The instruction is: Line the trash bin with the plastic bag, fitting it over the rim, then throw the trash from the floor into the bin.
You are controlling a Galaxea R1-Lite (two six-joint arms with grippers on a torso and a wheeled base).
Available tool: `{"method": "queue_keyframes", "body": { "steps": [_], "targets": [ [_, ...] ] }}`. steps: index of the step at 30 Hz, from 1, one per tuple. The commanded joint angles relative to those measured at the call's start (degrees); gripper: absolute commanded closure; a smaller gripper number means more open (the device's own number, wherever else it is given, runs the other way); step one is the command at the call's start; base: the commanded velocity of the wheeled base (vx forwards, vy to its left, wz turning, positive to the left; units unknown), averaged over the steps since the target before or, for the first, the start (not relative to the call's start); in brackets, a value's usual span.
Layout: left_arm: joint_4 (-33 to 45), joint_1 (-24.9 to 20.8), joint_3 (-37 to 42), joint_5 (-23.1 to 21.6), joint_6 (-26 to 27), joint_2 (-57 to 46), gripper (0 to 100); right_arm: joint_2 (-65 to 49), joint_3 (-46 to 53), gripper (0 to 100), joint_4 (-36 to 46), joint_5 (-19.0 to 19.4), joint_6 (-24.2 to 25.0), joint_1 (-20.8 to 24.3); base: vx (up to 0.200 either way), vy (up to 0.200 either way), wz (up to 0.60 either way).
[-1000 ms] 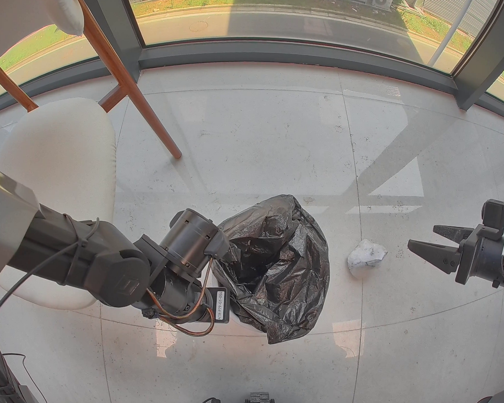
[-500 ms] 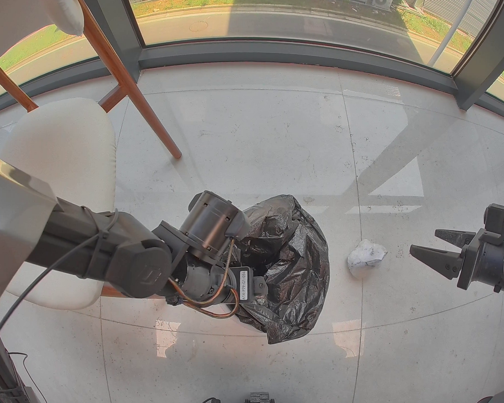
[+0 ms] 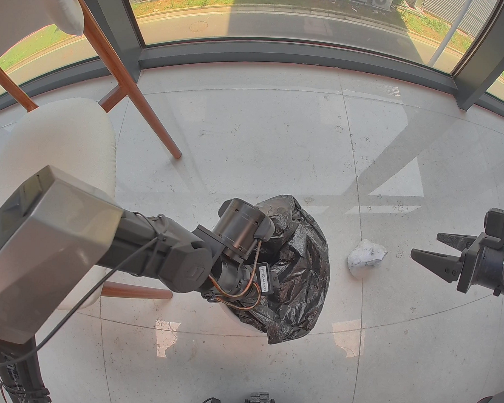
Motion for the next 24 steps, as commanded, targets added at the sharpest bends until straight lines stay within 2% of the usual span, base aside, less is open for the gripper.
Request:
{"method": "queue_keyframes", "body": {
  "steps": [1,10,13,17,21,24],
  "targets": [
    [-0.1,0.1,-0.7,0.0,-0.1,3.7,100,-0.1,-0.2,0,0.0,-0.1,0.0,0.0,0.0,0.0,0.0],
    [0.4,0.3,-1.4,0.1,0.2,3.8,100,-0.2,0.1,0,0.0,-0.1,0.0,0.0,0.0,0.0,0.0],
    [0.9,0.5,-0.3,0.0,0.3,0.4,100,-0.4,0.3,0,-0.1,-0.1,0.0,-0.1,0.0,0.0,0.0],
    [0.8,2.0,3.2,0.0,1.5,-3.0,100,-0.4,0.3,0,-0.2,-0.1,0.0,0.0,0.0,0.0,0.0],
    [0.6,4.1,10.1,-0.2,6.1,-7.1,100,-0.5,0.3,0,-0.2,-0.1,0.0,-0.1,0.0,0.0,0.0],
    [0.4,5.3,13.9,-0.2,6.7,-7.9,100,-0.6,0.3,0,0.0,-0.1,0.0,-0.1,0.0,0.0,0.0]
  ]
}}
